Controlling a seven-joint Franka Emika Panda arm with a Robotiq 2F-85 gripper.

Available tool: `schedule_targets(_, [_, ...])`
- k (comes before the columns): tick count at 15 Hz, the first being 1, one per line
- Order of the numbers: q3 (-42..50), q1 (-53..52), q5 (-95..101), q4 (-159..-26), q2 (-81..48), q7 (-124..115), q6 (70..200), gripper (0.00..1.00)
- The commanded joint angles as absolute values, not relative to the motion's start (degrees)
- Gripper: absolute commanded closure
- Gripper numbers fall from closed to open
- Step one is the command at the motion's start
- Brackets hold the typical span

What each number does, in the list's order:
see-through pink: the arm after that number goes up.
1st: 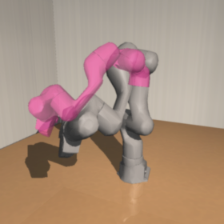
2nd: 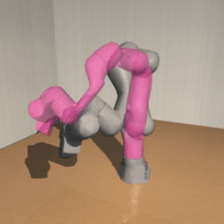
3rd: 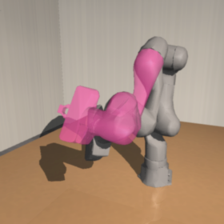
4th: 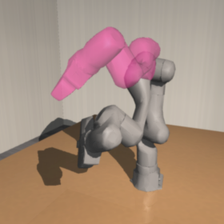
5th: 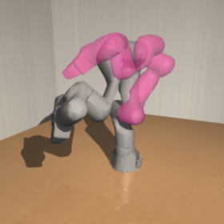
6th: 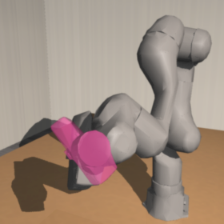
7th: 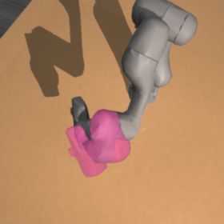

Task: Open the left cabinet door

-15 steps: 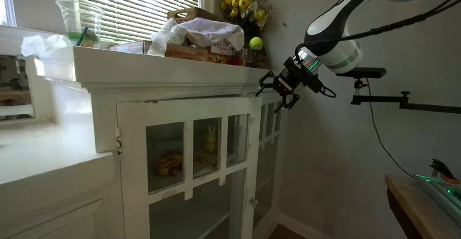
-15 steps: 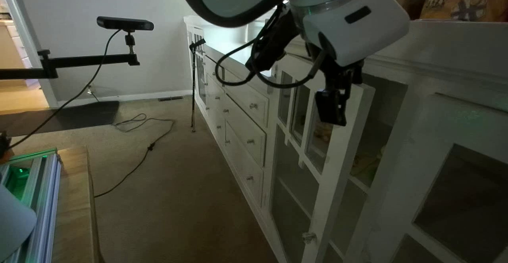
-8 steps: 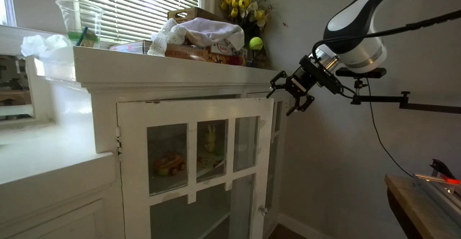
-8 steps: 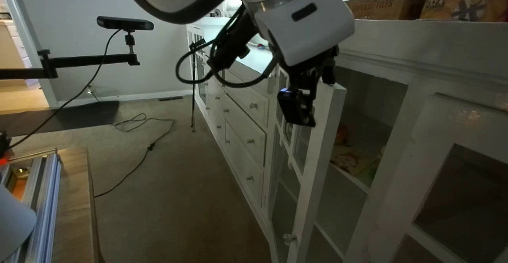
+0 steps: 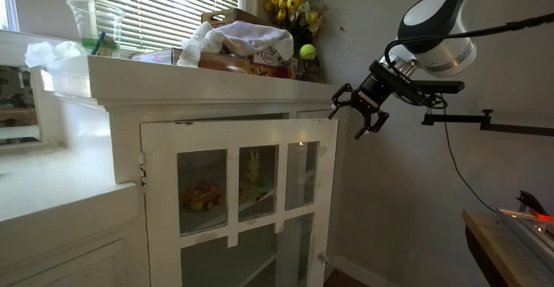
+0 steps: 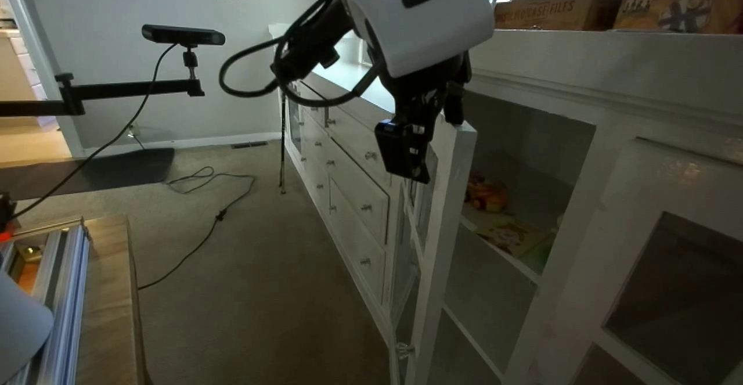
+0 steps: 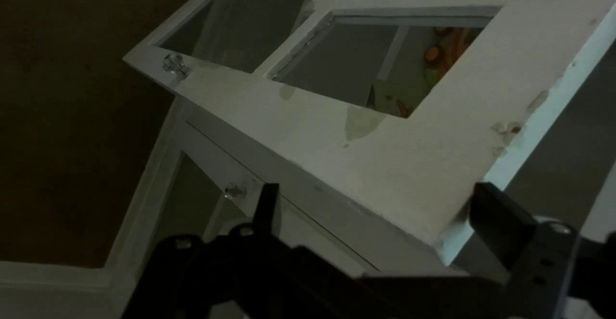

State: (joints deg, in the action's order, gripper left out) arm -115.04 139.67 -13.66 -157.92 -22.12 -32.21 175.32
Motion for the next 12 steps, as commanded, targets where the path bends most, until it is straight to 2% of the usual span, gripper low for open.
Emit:
schedule_targets(1, [-117.98, 142.22, -12.33, -157.93, -17.64, -36.28, 170.53, 0.00])
schedule_targets(7, [-118.68, 140.85, -6.10, -157.86, -16.27, -43.86, 165.57, 0.00])
schedule_targets(12, [-116.74, 141.20, 9.96, -158.61, -22.43, -52.16, 158.57, 0.00])
